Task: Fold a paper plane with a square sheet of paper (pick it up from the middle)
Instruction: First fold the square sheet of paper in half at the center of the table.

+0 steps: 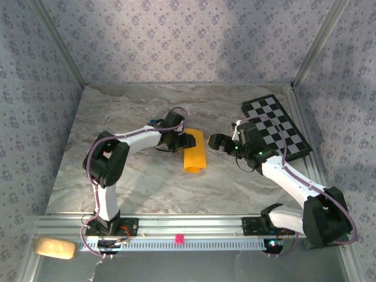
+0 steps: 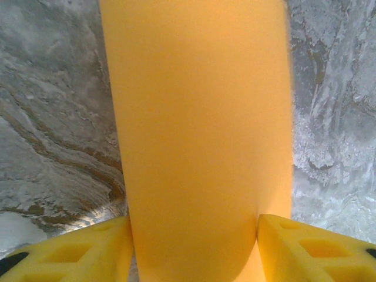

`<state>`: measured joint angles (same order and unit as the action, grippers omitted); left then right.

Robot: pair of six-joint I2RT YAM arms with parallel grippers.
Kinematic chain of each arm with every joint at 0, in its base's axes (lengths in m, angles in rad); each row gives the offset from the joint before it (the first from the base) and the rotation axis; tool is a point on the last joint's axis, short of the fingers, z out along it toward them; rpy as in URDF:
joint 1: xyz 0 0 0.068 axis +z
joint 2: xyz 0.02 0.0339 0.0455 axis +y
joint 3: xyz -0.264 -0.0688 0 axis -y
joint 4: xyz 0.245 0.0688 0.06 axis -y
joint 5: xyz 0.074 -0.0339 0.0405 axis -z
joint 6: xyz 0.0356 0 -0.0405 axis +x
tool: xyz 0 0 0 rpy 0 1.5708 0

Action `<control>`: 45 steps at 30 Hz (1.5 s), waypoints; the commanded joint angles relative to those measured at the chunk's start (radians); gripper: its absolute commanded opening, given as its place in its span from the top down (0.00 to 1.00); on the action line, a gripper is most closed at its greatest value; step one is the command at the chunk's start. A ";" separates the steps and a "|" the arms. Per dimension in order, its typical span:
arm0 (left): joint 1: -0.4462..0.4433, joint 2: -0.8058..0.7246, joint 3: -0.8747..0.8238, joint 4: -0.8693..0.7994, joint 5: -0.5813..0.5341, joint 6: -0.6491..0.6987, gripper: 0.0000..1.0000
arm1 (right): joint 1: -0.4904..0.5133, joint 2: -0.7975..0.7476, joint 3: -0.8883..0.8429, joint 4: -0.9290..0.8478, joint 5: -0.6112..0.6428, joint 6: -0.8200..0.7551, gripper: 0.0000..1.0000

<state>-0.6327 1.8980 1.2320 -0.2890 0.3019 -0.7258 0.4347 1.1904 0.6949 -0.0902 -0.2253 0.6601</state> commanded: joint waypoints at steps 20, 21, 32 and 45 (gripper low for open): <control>0.050 -0.003 -0.019 -0.098 -0.035 0.108 0.49 | 0.025 0.071 0.033 -0.042 0.037 -0.001 0.00; 0.050 0.003 -0.014 -0.101 -0.028 0.119 0.49 | 0.026 0.072 0.033 -0.041 0.038 0.001 0.00; 0.054 0.042 0.017 -0.136 -0.029 0.139 0.46 | 0.030 0.084 0.029 -0.037 0.046 0.016 0.00; 0.056 0.096 0.064 -0.181 -0.067 0.146 0.40 | 0.031 0.140 0.037 -0.030 0.039 0.027 0.00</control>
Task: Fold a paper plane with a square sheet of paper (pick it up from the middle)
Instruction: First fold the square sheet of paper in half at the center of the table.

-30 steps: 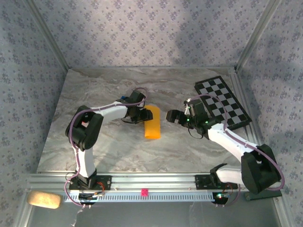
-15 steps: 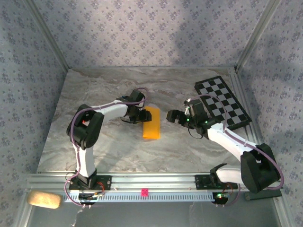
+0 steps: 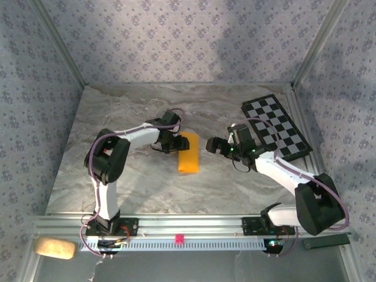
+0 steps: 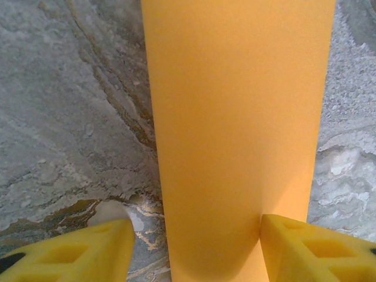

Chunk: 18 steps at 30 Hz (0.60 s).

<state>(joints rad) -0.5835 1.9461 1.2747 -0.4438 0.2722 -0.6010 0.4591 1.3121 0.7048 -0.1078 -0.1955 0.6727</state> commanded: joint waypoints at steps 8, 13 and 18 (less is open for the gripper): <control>0.004 0.074 0.023 -0.037 -0.073 0.027 0.37 | 0.007 0.100 0.057 -0.022 -0.051 0.029 0.02; 0.005 0.089 0.022 -0.059 -0.122 0.024 0.37 | 0.006 0.143 0.069 -0.022 -0.064 0.047 0.01; 0.002 0.108 0.022 -0.070 -0.143 0.030 0.37 | 0.006 0.159 0.073 -0.027 -0.067 0.048 0.01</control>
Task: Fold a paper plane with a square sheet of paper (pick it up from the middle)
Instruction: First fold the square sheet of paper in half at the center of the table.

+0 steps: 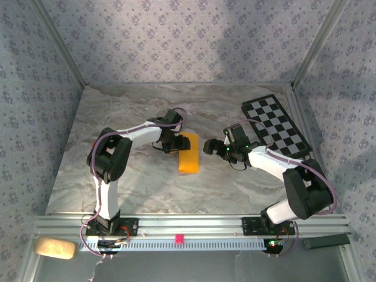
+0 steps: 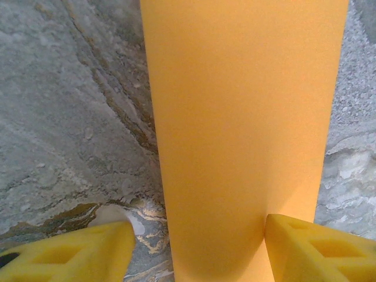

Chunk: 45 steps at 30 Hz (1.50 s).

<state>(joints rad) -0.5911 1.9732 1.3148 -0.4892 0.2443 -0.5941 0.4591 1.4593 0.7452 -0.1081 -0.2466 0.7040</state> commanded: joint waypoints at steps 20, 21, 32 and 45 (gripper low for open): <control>-0.021 0.125 0.004 -0.070 -0.212 0.008 0.37 | 0.000 0.016 0.033 -0.037 -0.010 0.008 0.01; -0.022 0.125 0.004 -0.069 -0.212 0.004 0.37 | 0.000 0.015 0.033 -0.039 -0.010 0.008 0.00; -0.021 0.129 -0.003 -0.073 -0.240 -0.058 0.39 | 0.001 0.015 0.040 -0.053 0.002 0.011 0.00; -0.035 0.155 0.001 -0.073 -0.252 0.006 0.39 | 0.001 0.024 0.028 -0.015 -0.034 0.028 0.02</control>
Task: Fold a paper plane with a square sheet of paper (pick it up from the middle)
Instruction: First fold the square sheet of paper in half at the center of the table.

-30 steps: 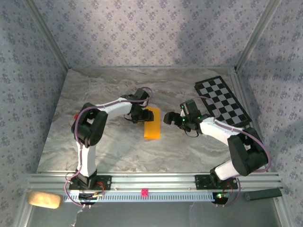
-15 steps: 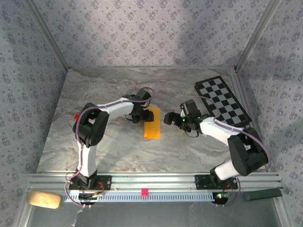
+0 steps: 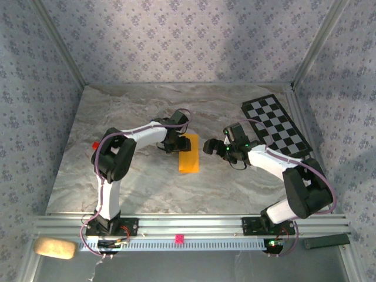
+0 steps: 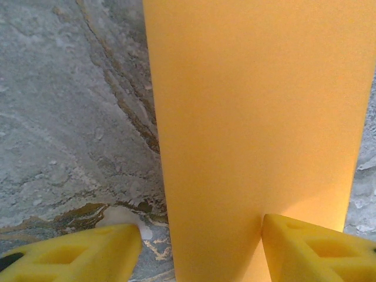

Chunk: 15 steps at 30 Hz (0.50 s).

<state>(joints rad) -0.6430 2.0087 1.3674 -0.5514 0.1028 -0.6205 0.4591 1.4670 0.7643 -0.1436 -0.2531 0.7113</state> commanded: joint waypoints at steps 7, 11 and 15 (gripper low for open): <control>0.012 0.120 -0.043 -0.003 -0.115 0.051 0.39 | -0.006 0.096 0.047 0.061 -0.124 0.061 0.05; 0.011 0.125 -0.039 -0.013 -0.130 0.059 0.39 | -0.001 0.109 0.061 0.043 -0.129 0.055 0.06; 0.013 0.131 -0.036 -0.014 -0.130 0.060 0.39 | -0.003 0.112 0.055 0.050 -0.131 0.082 0.11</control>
<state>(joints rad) -0.6495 2.0140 1.3777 -0.5644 0.0879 -0.5911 0.4561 1.5719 0.7975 -0.0956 -0.3614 0.7628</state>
